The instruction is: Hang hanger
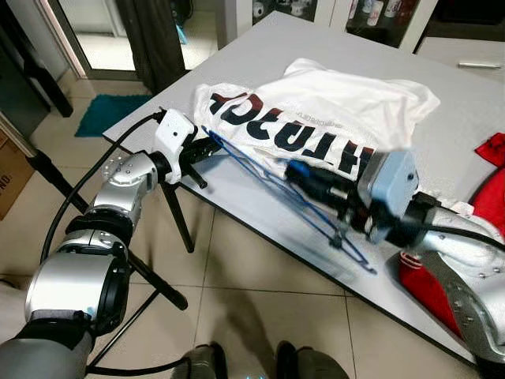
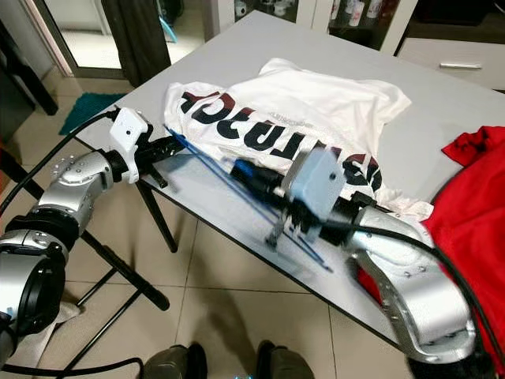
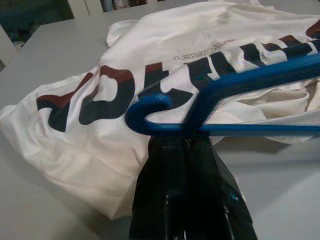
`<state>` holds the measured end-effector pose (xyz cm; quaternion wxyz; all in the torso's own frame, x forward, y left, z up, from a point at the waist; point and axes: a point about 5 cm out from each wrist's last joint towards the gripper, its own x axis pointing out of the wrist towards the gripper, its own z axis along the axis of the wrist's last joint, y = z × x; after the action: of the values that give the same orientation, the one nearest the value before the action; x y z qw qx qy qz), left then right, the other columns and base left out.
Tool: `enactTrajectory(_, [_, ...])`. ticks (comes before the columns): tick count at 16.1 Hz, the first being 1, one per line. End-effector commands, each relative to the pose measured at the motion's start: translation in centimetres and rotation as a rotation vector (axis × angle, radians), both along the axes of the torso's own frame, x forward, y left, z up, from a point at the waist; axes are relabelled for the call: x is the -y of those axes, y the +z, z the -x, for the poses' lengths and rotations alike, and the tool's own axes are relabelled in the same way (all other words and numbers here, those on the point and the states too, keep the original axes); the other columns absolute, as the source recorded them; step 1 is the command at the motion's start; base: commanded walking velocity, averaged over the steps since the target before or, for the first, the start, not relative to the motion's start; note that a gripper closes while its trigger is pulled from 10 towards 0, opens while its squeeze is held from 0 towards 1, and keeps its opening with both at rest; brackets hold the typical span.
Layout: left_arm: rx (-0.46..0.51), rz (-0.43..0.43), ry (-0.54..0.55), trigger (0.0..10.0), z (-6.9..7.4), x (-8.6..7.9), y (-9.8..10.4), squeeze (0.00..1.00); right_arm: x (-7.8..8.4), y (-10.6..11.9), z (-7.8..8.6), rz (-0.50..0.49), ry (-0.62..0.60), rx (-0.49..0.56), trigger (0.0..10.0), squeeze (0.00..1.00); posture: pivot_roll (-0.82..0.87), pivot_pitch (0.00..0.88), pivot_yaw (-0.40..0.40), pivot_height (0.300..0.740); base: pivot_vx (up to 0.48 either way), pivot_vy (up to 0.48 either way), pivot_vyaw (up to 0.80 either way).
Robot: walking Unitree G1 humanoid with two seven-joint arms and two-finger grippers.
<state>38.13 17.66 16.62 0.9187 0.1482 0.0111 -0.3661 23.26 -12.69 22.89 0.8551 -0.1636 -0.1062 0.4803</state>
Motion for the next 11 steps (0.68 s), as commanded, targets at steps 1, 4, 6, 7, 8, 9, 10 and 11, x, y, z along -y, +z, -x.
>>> enactTrajectory(1, [0.012,-0.013,-0.004,0.0,-0.2,-0.2,0.6,0.0,-0.1,-0.1,0.4,0.043,0.03,0.005,10.0,0.0,-0.2,0.1,0.067,0.74,0.0,0.0,0.0])
enactTrajectory(4, [0.011,-0.028,-0.009,0.0,-0.1,-0.2,0.5,0.0,0.8,0.0,-0.6,0.069,-0.047,0.021,10.0,0.0,-0.19,0.094,0.074,0.74,0.0,0.0,0.0])
enactTrajectory(6, [0.01,-0.035,-0.01,0.0,-0.1,-0.2,0.4,0.0,1.2,-0.1,-0.7,0.098,-0.053,0.025,10.0,0.0,-0.19,0.088,0.077,0.74,0.0,0.0,0.0])
enactTrajectory(7, [0.01,-0.038,-0.011,0.0,0.0,-0.2,0.2,0.0,1.8,-0.1,-0.7,0.125,-0.062,0.028,10.0,0.0,-0.19,0.086,0.077,0.74,0.0,0.0,0.0])
enactTrajectory(8, [0.009,-0.039,-0.01,0.0,0.0,-0.2,0.2,0.0,1.9,-0.1,-0.8,0.13,-0.065,0.028,10.0,0.0,-0.19,0.086,0.076,0.74,0.0,0.0,0.0])
enactTrajectory(9, [0.008,-0.042,-0.011,0.0,0.0,-0.1,0.0,0.0,2.6,0.0,-0.9,0.149,-0.081,0.03,10.0,0.0,-0.19,0.084,0.075,0.74,0.0,0.0,0.0])
enactTrajectory(10, [0.006,-0.045,-0.01,0.0,0.1,-0.1,-0.1,0.0,3.0,0.1,-1.0,0.165,-0.093,0.035,10.0,0.0,-0.19,0.083,0.074,0.74,0.0,0.0,0.0])
enactTrajectory(11, [0.007,-0.047,-0.01,0.0,0.1,-0.1,-0.1,0.0,3.4,0.2,-1.1,0.184,-0.105,0.042,10.0,0.0,-0.19,0.081,0.075,0.74,0.0,0.0,0.0])
